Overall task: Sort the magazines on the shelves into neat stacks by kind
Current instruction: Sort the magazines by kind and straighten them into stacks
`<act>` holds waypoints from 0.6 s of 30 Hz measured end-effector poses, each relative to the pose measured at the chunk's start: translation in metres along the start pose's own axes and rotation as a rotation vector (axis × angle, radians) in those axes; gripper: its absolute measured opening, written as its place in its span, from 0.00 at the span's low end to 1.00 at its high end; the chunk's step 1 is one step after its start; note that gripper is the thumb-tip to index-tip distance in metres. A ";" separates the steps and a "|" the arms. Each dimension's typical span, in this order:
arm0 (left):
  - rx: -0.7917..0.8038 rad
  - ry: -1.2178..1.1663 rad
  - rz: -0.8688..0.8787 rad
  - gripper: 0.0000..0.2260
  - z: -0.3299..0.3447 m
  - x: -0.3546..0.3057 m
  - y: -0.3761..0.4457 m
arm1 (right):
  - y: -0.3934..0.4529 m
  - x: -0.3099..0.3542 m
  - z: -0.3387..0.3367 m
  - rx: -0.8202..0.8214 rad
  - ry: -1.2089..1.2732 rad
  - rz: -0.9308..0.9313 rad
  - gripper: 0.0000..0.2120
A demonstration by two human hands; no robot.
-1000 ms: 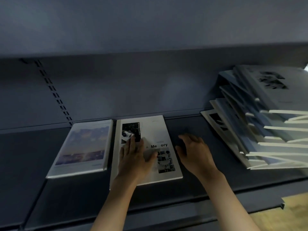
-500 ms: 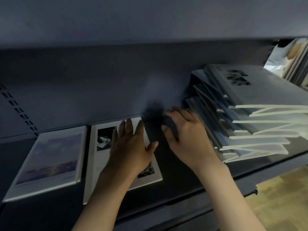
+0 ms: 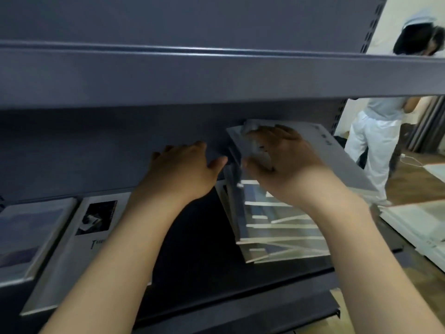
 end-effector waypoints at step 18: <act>0.257 -0.123 -0.172 0.33 0.029 -0.091 0.066 | -0.007 -0.101 -0.001 0.132 0.041 0.046 0.24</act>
Point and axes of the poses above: each hand's wrist, its own y-axis towards the middle knuckle, its own z-axis out of the palm, x = y × z, the point moved 5 cm from there along y, towards the middle knuckle, and after that the axes turned 8 degrees about -y, right-handed, at the moved point
